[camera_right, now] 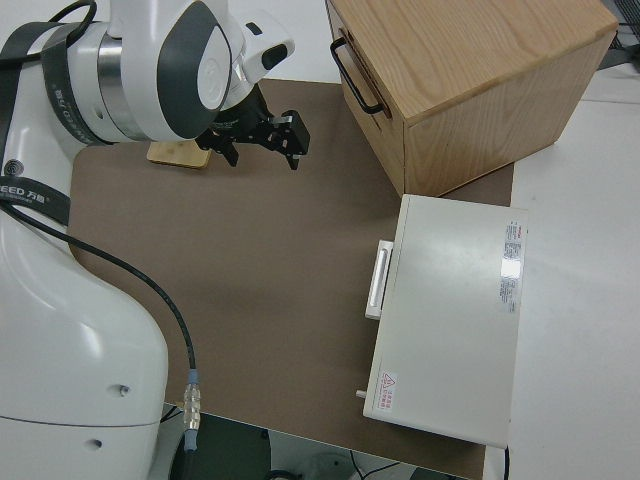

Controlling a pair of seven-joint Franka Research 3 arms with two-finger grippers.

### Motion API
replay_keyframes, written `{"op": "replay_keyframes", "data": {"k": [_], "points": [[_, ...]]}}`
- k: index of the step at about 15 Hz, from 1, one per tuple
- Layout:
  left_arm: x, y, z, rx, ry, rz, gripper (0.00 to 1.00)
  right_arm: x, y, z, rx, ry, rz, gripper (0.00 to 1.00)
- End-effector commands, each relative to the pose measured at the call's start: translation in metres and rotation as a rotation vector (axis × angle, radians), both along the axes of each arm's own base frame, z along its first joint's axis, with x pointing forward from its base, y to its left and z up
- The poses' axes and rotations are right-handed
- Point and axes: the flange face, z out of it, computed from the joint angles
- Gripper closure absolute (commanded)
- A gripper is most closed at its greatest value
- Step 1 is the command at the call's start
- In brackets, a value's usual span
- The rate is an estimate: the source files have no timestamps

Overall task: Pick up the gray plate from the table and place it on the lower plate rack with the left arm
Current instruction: 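Grasp the gray plate rim with the left gripper and lift it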

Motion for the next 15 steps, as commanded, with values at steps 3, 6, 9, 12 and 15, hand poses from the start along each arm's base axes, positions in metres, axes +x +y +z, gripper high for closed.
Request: {"op": "replay_keyframes", "data": {"k": [3,6,9,12,15], "points": [[0.012,0.013,0.063,0.000,0.048,0.033,1.00,0.000,0.001,0.003,0.003,-0.005,-0.002,0.017],[0.015,0.023,0.098,-0.005,0.060,0.052,1.00,0.000,0.001,0.003,0.003,-0.005,-0.002,0.017],[0.018,0.027,0.118,0.020,0.050,0.059,1.00,0.000,0.001,0.003,0.003,-0.005,-0.002,0.017],[0.019,0.042,0.127,0.106,0.036,0.059,1.00,0.000,0.001,0.003,0.003,-0.005,-0.002,0.017],[0.019,0.059,0.135,0.170,0.022,0.068,1.00,0.000,0.001,0.002,0.003,-0.004,-0.002,0.017]]}}
